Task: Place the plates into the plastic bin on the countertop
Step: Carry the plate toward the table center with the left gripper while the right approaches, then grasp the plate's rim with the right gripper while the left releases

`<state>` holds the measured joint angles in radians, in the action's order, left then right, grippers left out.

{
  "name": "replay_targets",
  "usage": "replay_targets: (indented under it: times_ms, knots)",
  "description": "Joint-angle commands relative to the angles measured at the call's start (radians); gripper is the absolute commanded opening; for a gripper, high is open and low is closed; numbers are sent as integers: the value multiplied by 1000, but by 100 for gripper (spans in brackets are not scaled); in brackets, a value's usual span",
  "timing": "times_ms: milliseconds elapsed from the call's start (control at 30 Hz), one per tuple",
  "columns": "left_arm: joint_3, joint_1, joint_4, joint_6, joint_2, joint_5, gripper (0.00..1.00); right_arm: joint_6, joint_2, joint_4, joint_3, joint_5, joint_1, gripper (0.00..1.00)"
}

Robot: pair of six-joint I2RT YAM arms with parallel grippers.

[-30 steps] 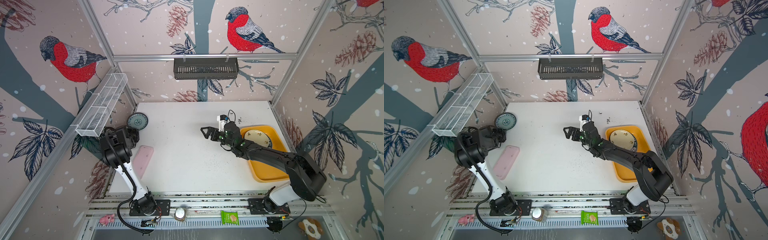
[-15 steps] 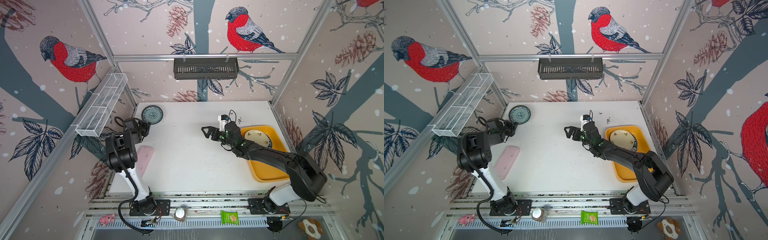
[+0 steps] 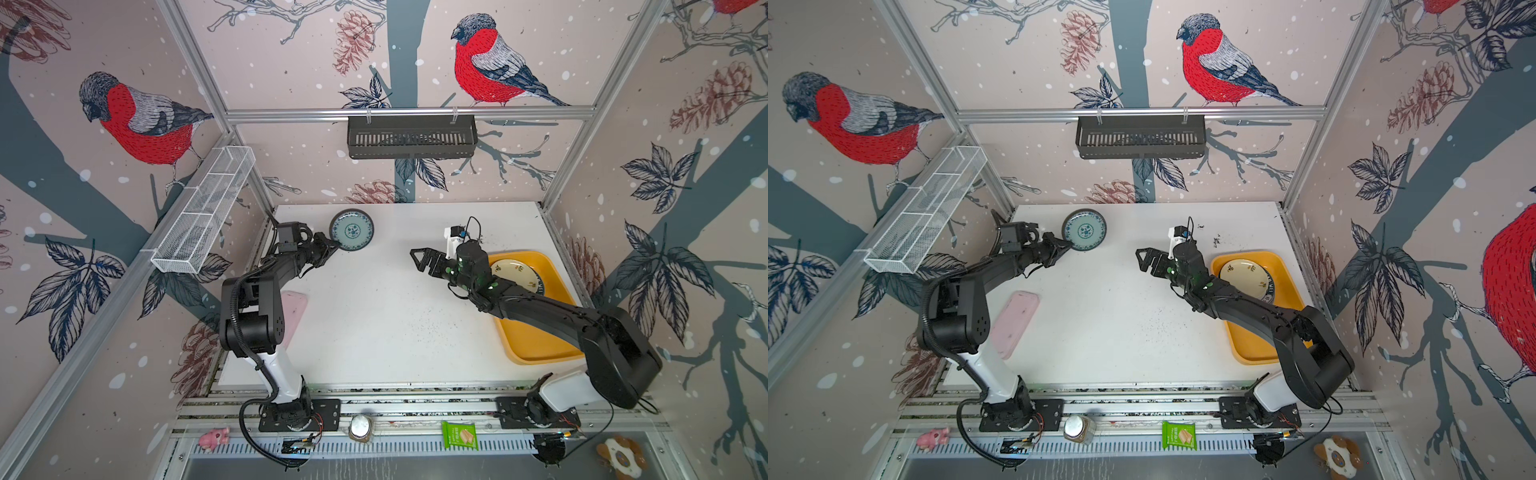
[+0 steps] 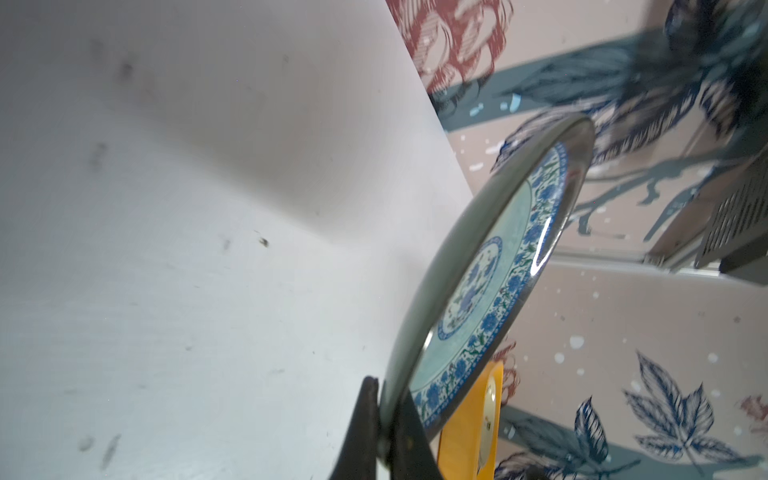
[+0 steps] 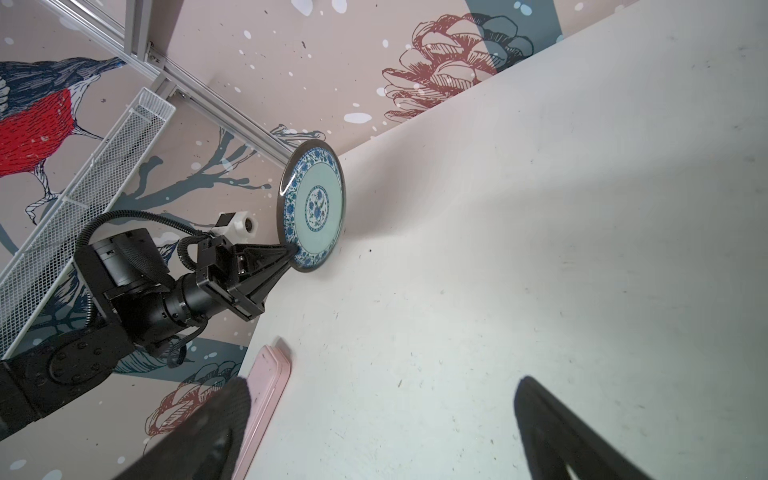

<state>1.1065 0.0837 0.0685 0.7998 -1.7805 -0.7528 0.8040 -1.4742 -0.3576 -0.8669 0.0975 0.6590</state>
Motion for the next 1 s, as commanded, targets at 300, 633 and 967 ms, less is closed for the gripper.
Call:
replay_targets:
  times_ms: [300,633,967]
  knots:
    - [134,-205,-294,-344,30,-146,3,-45,48,169,-90,-113,-18,100]
    - [29,-251,-159,-255,49,-256,3,-26,41,226,-103,-179,-18,97]
    - [1,-252,-102,-211,48,-296,3,-14,-34,195,-145,-125,-17,86]
